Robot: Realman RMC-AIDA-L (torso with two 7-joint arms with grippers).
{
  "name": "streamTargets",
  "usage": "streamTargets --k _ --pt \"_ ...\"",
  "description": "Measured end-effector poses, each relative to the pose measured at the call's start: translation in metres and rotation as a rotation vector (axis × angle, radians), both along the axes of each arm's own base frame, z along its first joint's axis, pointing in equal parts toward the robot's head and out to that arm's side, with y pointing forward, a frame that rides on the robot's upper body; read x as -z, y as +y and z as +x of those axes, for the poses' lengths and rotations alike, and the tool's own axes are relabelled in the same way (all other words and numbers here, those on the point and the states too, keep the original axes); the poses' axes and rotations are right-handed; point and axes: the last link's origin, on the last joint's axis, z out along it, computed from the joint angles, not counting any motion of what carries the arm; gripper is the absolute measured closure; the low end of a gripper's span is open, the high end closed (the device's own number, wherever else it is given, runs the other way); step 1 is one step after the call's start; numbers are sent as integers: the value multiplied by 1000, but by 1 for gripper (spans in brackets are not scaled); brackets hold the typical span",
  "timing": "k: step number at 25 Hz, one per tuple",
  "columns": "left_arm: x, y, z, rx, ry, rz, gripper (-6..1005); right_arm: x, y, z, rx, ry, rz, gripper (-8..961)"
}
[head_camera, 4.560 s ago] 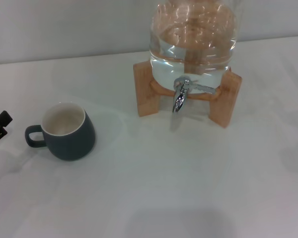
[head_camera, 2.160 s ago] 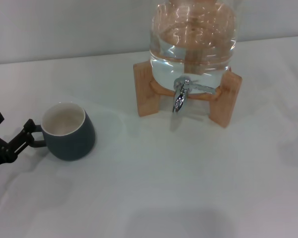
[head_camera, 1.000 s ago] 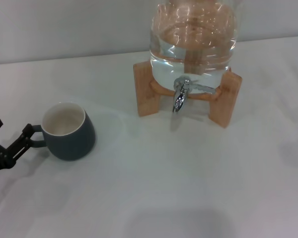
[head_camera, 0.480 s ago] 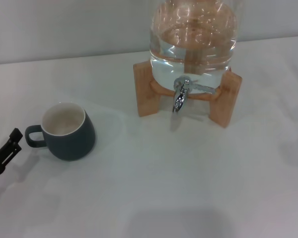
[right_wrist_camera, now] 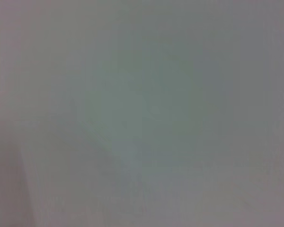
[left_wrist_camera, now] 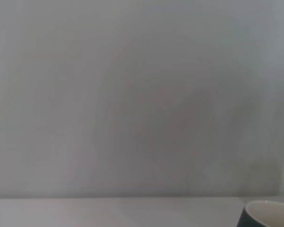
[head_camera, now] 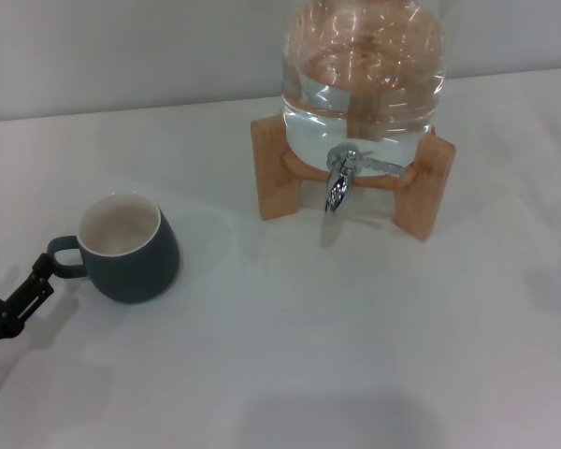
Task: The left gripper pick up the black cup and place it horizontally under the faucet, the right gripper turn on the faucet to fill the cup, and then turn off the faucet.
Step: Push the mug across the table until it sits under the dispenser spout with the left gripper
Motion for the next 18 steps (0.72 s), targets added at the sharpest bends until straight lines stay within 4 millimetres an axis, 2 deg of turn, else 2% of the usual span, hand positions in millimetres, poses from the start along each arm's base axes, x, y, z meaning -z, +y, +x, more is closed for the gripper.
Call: streamTargets --k 18 --pt "12 1 -8 -83 18 -31 121 -1 1 1 5 -2 2 99"
